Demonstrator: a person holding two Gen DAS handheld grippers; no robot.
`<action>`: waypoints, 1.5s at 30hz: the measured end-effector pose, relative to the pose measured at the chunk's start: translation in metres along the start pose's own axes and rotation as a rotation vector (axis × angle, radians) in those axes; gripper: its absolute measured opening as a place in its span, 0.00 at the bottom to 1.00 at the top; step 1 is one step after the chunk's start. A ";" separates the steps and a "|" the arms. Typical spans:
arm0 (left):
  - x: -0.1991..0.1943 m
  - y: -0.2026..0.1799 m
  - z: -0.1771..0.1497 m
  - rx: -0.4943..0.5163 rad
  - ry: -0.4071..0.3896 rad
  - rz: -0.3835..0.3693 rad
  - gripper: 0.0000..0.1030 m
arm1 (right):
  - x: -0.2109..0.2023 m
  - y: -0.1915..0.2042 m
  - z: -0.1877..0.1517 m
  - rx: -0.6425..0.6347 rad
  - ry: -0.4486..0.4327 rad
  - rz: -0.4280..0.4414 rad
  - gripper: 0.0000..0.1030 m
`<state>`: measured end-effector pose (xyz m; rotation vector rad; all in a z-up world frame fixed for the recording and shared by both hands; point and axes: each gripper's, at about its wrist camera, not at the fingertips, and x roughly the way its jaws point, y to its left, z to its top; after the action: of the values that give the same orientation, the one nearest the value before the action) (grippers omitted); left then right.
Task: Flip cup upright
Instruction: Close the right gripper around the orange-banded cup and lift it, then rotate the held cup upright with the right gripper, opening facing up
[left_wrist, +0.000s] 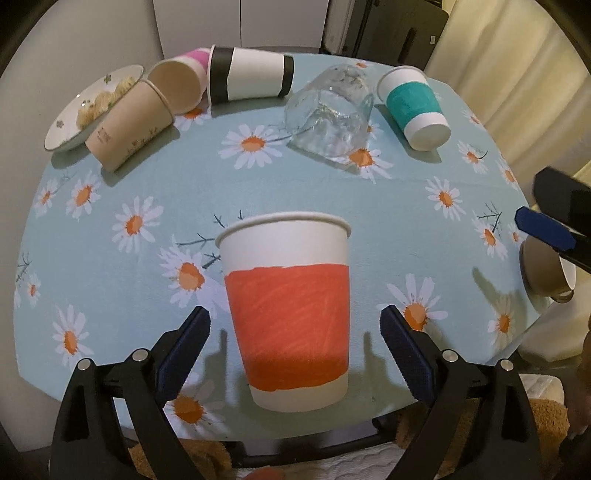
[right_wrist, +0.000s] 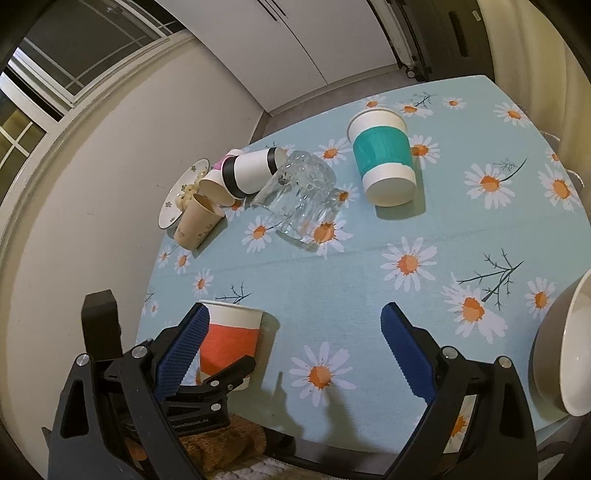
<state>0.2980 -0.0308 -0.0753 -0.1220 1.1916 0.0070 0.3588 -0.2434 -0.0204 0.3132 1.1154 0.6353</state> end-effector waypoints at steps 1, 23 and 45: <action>-0.002 0.000 -0.001 -0.001 -0.005 -0.007 0.88 | 0.001 0.001 0.000 -0.003 0.000 -0.004 0.91; -0.068 0.088 -0.046 -0.113 -0.137 -0.135 0.88 | 0.056 0.031 -0.019 0.028 0.203 0.185 0.91; -0.054 0.136 -0.079 -0.228 -0.159 -0.256 0.88 | 0.133 0.060 -0.009 -0.023 0.380 0.052 0.69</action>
<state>0.1956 0.1001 -0.0667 -0.4661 1.0065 -0.0714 0.3704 -0.1148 -0.0894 0.2059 1.4650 0.7733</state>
